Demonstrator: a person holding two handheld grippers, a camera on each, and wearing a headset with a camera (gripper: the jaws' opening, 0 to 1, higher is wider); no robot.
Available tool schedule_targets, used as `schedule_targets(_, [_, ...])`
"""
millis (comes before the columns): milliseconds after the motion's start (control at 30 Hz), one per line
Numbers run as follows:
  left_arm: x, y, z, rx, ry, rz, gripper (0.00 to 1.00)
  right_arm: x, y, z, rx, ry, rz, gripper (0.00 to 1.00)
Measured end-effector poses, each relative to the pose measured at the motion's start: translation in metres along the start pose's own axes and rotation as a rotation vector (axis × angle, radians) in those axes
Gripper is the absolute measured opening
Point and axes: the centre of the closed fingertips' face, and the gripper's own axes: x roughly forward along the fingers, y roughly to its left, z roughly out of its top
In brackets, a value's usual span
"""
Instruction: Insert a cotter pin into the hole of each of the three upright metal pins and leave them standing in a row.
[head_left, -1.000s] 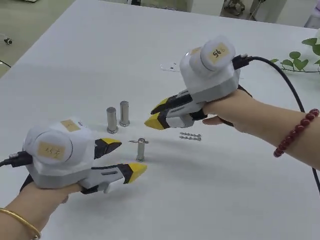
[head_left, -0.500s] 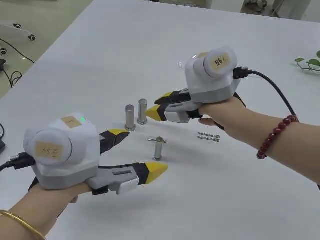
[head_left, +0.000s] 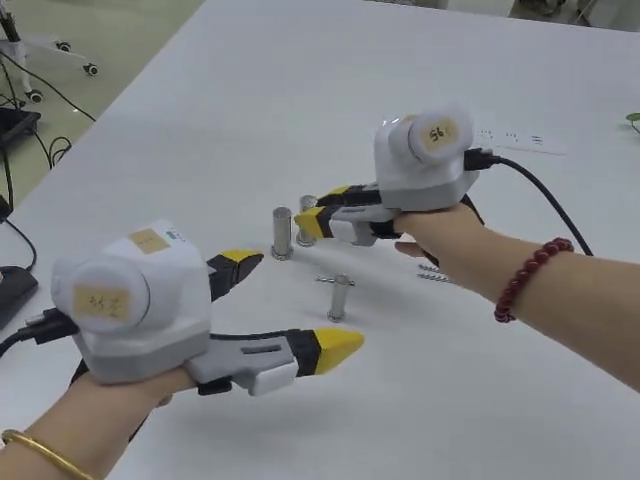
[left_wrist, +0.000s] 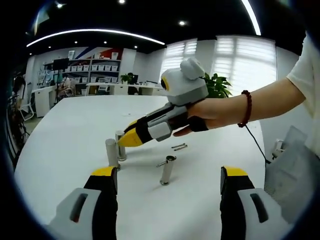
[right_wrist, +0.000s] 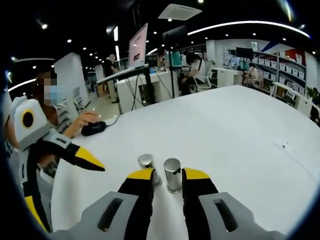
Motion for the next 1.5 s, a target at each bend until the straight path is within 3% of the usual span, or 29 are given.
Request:
schedule_targets(200, [-0.003, -0.001, 0.003, 0.007, -0.019, 0.019, 0.88, 0.002, -0.002, 0.003, -0.006, -0.02, -0.014, 0.19])
schedule_targets(467, [-0.007, -0.002, 0.001, 0.008, -0.006, 0.024, 0.87, 0.004, -0.003, 0.003, -0.018, -0.041, -0.018, 0.15])
schedule_targets(833, [-0.011, -0.003, 0.005, 0.014, -0.016, 0.036, 0.86, -0.002, -0.003, 0.003, -0.032, -0.029, -0.041, 0.13])
schedule_targets(1100, [-0.013, -0.005, 0.007, 0.026, -0.016, 0.037, 0.85, -0.021, -0.001, -0.002, -0.07, -0.015, -0.026, 0.13])
schedule_targets(1167, [-0.012, -0.006, 0.007, 0.026, -0.015, 0.031, 0.85, -0.022, -0.003, -0.004, -0.078, -0.009, -0.008, 0.13])
schedule_targets(1500, [-0.011, -0.015, 0.007, 0.045, -0.004, 0.012, 0.86, -0.059, 0.009, -0.018, -0.142, 0.033, 0.067, 0.13])
